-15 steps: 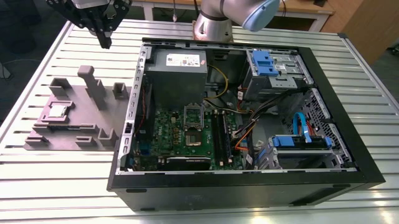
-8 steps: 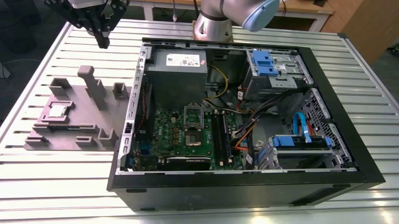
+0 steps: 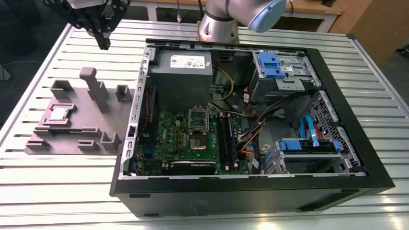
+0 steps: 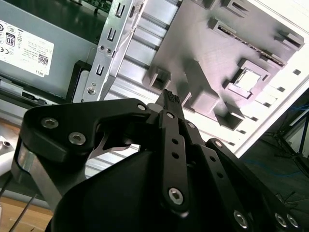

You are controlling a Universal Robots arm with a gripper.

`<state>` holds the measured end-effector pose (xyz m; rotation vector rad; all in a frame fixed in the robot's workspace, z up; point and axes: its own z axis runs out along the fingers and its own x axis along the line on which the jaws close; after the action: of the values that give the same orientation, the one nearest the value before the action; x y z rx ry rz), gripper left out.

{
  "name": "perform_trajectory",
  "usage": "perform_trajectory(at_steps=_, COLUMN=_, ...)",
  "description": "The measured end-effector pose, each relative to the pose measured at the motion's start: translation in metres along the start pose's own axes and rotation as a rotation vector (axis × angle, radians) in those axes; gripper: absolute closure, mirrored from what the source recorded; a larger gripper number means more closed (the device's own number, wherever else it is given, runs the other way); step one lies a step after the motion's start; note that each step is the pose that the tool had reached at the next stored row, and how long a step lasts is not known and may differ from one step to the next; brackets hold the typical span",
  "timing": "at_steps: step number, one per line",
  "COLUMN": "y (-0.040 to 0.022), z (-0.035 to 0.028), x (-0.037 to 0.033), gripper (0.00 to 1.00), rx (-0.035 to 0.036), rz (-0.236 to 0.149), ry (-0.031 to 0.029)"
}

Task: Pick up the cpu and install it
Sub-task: 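Reach for the cpu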

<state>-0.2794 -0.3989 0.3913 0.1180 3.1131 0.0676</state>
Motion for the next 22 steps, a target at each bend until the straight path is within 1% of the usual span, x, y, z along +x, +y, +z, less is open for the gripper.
perform_trajectory(at_steps=3, y=-0.0002, z=0.0, x=0.0018, gripper=0.89, rx=0.0, rz=0.0, ry=0.0)
perform_trajectory(at_steps=14, y=-0.001, z=-0.0001, x=0.0133, gripper=0.89, rx=0.0, rz=0.0, ry=0.0)
perform_trajectory(at_steps=19, y=-0.0013, z=-0.0001, x=0.017, gripper=0.89, rx=0.0, rz=0.0, ry=0.0001)
perform_trajectory(at_steps=20, y=-0.0013, z=-0.0001, x=0.0175, gripper=0.89, rx=-0.0002, rz=0.0, ry=0.0005)
perform_trajectory(at_steps=22, y=-0.0014, z=0.0001, x=0.0181, gripper=0.89, rx=-0.0032, rz=0.0, ry=0.0031)
